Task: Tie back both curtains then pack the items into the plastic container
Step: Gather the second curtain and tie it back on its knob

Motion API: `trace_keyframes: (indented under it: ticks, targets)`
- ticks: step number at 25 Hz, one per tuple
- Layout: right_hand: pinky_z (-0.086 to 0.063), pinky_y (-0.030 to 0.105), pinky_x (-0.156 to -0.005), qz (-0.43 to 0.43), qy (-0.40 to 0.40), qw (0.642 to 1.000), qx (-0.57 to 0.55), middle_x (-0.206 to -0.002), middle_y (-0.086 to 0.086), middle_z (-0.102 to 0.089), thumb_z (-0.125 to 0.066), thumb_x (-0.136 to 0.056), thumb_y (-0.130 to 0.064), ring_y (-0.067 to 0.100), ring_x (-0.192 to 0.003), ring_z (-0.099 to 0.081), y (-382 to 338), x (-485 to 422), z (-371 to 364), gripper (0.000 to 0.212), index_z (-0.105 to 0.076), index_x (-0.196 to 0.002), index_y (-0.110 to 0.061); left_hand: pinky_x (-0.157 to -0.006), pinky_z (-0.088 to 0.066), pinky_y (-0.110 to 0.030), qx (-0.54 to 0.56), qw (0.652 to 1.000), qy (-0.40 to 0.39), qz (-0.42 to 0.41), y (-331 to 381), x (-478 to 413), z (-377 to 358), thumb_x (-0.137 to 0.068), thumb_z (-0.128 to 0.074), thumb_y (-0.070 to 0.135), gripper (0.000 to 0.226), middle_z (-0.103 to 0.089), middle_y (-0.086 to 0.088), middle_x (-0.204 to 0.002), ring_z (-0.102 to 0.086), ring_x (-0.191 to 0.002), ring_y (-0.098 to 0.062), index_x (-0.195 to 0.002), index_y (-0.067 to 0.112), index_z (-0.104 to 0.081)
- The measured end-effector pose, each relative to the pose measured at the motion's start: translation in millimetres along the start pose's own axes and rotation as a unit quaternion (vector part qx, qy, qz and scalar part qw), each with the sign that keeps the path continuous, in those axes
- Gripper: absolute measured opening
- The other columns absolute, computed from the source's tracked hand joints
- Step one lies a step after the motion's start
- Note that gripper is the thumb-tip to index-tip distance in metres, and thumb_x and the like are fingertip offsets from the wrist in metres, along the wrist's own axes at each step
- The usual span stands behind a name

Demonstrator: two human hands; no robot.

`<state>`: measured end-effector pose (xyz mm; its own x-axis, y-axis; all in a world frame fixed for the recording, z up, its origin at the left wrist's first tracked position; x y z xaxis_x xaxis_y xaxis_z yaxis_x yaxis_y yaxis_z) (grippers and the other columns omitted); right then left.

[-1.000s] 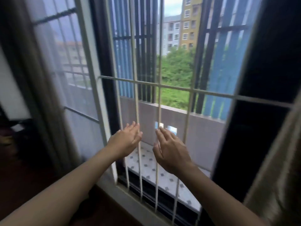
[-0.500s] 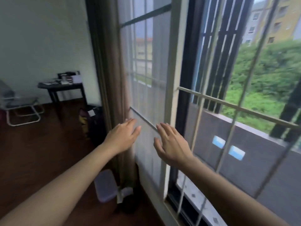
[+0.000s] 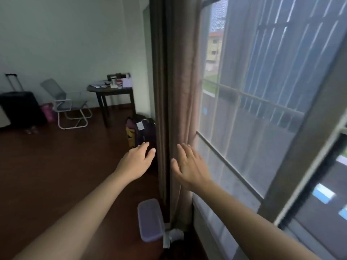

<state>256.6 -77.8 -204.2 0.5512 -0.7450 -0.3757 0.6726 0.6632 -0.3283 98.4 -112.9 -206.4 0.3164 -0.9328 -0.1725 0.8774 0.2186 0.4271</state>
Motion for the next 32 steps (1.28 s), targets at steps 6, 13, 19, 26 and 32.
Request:
trace_keyframes:
  ticks: [6,13,19,26,32]
  targets:
    - [-0.012,0.034,-0.117,-0.008,-0.01,1.0,-0.02,-0.157,0.006,-0.02,-0.03,-0.096,-0.045,0.021,-0.146,-0.013,5,-142,-76,0.063,-0.016,-0.149,-0.015,-0.103,-0.04,-0.039,0.039,0.998,0.005,0.056,-75,-138,6,-0.097,-0.031,0.048,0.055,-0.047,-0.01,-0.142,-0.048,-0.126,-0.029,-0.144,0.02,-0.034]
    - [-0.025,0.034,-0.113,-0.062,-0.003,0.996,-0.059,-0.156,0.005,-0.021,-0.032,-0.096,-0.046,0.021,-0.142,-0.022,11,-287,-135,0.064,-0.014,-0.148,-0.015,-0.086,-0.046,-0.035,0.109,0.993,0.036,0.033,-120,-297,24,-0.098,-0.033,0.043,0.05,-0.064,-0.016,-0.117,-0.06,-0.107,-0.031,-0.14,0.017,-0.041]
    - [-0.006,0.024,-0.113,-0.117,0.045,0.988,-0.086,-0.159,-0.006,0.001,-0.03,-0.096,-0.05,0.01,-0.145,-0.001,25,-387,-179,0.067,0.001,-0.15,-0.023,-0.089,-0.037,-0.026,0.201,0.975,0.092,-0.024,-151,-433,14,-0.098,-0.044,0.027,0.045,-0.058,-0.021,-0.126,-0.053,-0.119,-0.028,-0.137,0.004,-0.043]
    - [-0.019,0.036,-0.119,-0.243,0.274,0.93,-0.015,-0.154,-0.019,0.008,-0.019,-0.091,-0.062,0.002,-0.144,0.0,49,-475,-198,0.068,0.012,-0.145,-0.036,-0.109,-0.03,-0.025,0.412,0.89,-0.005,-0.194,-120,-598,-2,-0.088,-0.059,0.034,0.073,-0.031,-0.002,-0.152,-0.034,-0.136,-0.011,-0.148,0.014,-0.022]
    - [-0.031,0.035,-0.113,-0.307,0.449,0.836,0.072,-0.15,0.009,-0.033,-0.056,-0.089,-0.024,0.017,-0.139,-0.03,37,-522,-149,0.072,-0.013,-0.147,-0.014,-0.099,-0.043,-0.022,0.48,0.804,-0.112,-0.331,-53,-653,32,-0.078,-0.068,0.042,0.089,-0.053,0.007,-0.134,-0.055,-0.115,-0.003,-0.149,0.02,-0.017]
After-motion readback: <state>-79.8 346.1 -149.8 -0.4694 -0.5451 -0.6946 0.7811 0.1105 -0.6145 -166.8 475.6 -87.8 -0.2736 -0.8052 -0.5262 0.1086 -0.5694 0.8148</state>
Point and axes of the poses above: each hand's wrist, its own x-axis away from the middle knuckle, its own z-axis out of the back of the hand, y = z × x, the point moved 9 cm from there along -x, towards the middle knuckle
